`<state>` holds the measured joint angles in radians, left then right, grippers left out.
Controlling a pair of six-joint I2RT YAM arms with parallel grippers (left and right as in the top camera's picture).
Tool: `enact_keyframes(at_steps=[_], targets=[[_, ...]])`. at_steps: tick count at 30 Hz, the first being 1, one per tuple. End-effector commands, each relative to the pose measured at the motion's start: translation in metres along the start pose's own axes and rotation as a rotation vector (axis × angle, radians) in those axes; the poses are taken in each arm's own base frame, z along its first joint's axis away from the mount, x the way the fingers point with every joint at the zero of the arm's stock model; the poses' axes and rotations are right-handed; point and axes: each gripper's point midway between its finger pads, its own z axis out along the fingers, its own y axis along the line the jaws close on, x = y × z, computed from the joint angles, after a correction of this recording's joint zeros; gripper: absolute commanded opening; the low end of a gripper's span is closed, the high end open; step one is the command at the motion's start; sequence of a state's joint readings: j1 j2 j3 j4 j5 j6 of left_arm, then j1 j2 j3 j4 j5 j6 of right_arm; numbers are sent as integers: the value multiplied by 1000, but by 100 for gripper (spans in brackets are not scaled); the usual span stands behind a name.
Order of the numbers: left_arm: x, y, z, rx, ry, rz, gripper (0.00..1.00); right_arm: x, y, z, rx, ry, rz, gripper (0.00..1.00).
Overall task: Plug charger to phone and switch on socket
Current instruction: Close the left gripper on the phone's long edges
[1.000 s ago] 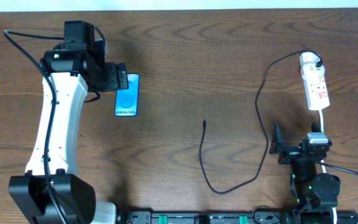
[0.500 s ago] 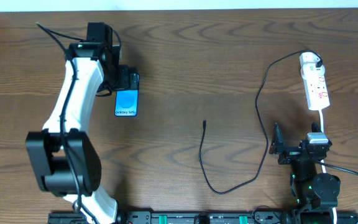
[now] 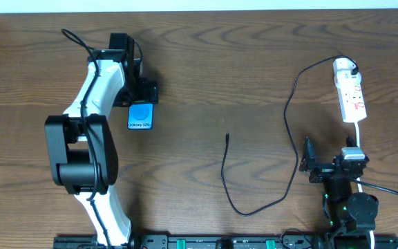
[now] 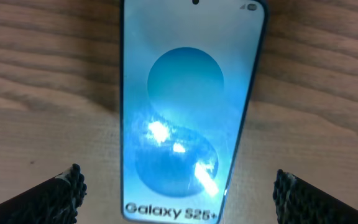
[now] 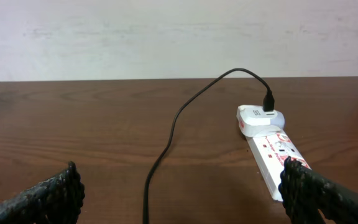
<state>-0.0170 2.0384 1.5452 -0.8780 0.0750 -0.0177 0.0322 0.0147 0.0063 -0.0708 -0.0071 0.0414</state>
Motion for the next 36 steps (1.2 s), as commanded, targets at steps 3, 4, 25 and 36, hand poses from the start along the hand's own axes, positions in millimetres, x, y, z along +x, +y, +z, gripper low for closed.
enact_keyframes(at_steps=[3,4,25,36], targets=[[-8,1,8,-11,-13,18,98,0,1,0,-5,-3,5,99],[-9,1,9,-11,-14,18,98,0,1,0,-5,-3,5,99],[-8,1,28,-9,9,18,98,0,1,0,-5,-3,5,99],[-3,2,43,-11,45,17,98,0,1,0,-5,-3,5,99]])
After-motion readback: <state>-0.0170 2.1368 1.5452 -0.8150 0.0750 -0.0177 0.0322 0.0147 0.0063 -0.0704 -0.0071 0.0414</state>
